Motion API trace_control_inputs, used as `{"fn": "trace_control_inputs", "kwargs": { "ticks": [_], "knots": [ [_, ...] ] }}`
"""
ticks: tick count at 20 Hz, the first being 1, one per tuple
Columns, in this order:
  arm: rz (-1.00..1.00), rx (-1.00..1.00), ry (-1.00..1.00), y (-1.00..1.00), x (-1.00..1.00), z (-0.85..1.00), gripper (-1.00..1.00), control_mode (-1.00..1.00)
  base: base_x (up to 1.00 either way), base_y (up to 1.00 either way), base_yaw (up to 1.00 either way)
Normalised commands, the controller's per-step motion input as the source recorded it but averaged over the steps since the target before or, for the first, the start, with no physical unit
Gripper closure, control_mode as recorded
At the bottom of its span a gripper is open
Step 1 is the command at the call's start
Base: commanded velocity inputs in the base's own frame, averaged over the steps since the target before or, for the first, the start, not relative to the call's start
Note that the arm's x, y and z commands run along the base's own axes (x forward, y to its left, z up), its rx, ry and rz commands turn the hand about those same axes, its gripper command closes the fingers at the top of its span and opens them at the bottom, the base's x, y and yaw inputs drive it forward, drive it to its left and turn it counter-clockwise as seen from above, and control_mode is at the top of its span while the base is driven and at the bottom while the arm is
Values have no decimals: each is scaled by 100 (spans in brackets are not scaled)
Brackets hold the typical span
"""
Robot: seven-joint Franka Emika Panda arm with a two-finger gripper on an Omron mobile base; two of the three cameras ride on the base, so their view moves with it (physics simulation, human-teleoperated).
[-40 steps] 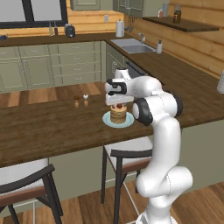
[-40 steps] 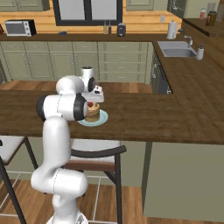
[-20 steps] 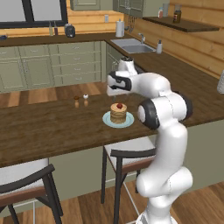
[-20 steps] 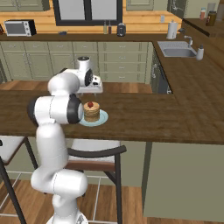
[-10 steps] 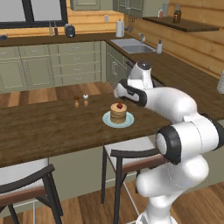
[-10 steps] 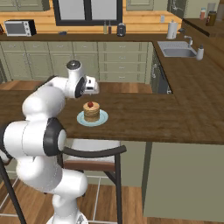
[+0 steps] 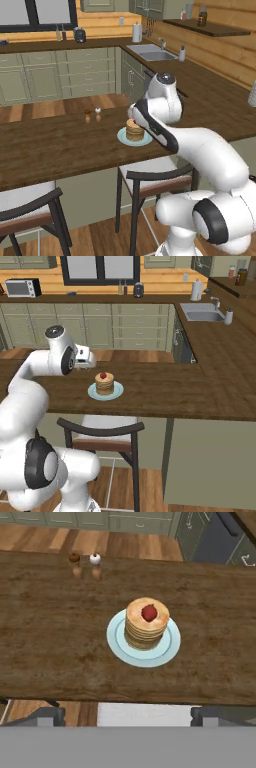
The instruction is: Take the strawberry from the fridge and place it on top of the pancake, located on the dining counter.
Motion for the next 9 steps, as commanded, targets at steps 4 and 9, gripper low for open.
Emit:
{"fn": "trace_control_inputs", "kwargs": {
  "ticks": [4,9],
  "knots": [
    [-13,-20,12,82,-73,18,-100,-100,0,0,0],
    [-11,-14,10,67,-77,13,-100,-100,0,0,0]
  ]
}}
